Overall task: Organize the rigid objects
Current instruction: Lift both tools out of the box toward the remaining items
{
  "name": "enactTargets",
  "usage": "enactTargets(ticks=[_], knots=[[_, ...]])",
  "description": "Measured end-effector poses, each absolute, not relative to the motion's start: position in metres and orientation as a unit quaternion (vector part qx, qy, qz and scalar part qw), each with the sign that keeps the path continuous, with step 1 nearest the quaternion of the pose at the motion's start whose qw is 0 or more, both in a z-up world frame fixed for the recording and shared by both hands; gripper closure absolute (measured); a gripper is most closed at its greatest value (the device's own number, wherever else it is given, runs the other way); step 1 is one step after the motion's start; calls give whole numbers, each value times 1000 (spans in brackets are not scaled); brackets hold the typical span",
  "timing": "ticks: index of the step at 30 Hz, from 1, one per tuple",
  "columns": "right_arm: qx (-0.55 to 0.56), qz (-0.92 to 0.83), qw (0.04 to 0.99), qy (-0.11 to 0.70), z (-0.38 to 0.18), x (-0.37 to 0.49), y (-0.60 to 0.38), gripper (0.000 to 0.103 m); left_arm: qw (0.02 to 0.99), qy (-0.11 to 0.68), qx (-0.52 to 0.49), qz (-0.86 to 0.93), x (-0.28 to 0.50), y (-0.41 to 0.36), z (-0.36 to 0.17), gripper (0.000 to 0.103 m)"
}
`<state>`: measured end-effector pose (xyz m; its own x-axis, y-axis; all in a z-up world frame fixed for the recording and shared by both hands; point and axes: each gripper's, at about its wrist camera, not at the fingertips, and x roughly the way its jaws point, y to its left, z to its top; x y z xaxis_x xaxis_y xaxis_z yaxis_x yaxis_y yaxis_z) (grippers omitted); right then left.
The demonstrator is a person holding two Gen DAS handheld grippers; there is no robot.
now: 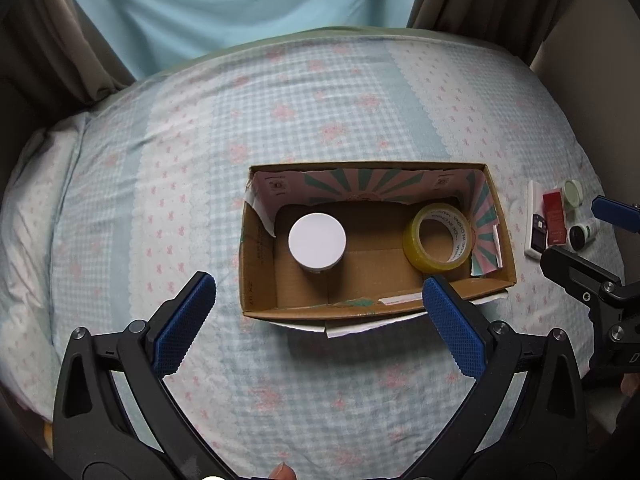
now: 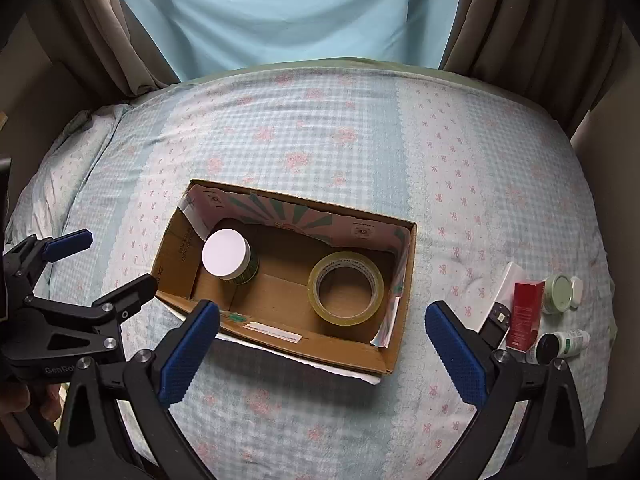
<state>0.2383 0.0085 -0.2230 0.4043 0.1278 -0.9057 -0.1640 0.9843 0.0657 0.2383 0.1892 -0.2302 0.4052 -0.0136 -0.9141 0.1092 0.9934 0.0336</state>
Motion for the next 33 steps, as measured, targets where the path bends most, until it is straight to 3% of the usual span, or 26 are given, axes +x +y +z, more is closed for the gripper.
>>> enactTargets(ticks=[9,17,33], knots=[[14,41,855,516,-182,192,-81,1,849,527,9,-44,200,125,-189,0],[6,-13,857,515,-178,138,-198,1,849,521,-50,-68,178,33,-176,0],[-82,72,862,495,-195,149,-351,1,844,531,-1,-77,199,-142,-184,0]])
